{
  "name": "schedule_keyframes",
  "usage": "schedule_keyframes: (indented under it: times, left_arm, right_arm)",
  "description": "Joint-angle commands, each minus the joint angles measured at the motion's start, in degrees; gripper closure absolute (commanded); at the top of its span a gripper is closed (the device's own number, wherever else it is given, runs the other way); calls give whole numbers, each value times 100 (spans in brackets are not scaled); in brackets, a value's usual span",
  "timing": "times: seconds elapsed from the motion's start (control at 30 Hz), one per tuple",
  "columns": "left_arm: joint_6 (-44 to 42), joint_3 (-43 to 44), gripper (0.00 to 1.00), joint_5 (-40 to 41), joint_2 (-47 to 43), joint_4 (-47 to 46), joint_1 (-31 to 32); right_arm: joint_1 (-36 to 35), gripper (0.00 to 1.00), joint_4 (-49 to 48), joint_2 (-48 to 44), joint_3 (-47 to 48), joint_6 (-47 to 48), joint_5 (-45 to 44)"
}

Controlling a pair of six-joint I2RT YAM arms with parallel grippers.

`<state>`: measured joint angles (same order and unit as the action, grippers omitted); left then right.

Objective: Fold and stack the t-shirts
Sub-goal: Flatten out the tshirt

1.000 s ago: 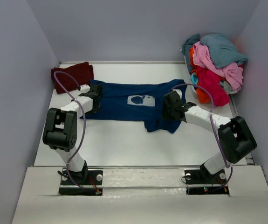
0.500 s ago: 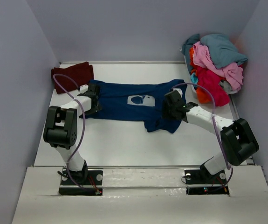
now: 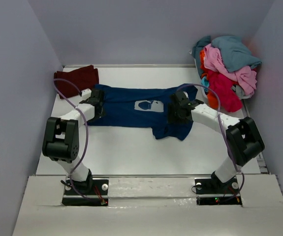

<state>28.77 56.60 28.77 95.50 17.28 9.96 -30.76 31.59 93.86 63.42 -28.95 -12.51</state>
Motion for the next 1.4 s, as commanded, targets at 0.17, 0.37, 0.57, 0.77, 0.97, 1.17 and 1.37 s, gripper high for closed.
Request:
schedule_keyframes:
  times: [0.17, 0.37, 0.57, 0.77, 0.97, 1.17, 1.37]
  left_arm:
    - [-74, 89, 5, 67, -49, -189, -82]
    - [-74, 176, 5, 76, -49, 56, -82]
    - [-223, 202, 5, 75, 38, -181, -82]
    - [-250, 404, 5, 111, 73, -128, -82]
    - [268, 502, 5, -143, 109, 109, -82]
    - [471, 387, 5, -153, 29, -49, -82]
    - [348, 422, 5, -118, -146, -110, -82]
  right_arm:
    - [70, 33, 865, 413, 1058, 188, 66]
    - [123, 33, 980, 369, 1190, 249, 188]
    - [175, 33, 814, 536, 1112, 206, 73]
    - [176, 33, 953, 809, 1260, 109, 311]
    - [176, 33, 1137, 756, 1296, -251, 214]
    - [176, 33, 1472, 773, 1612, -112, -40]
    - [176, 32, 1403, 809, 1657, 73, -155]
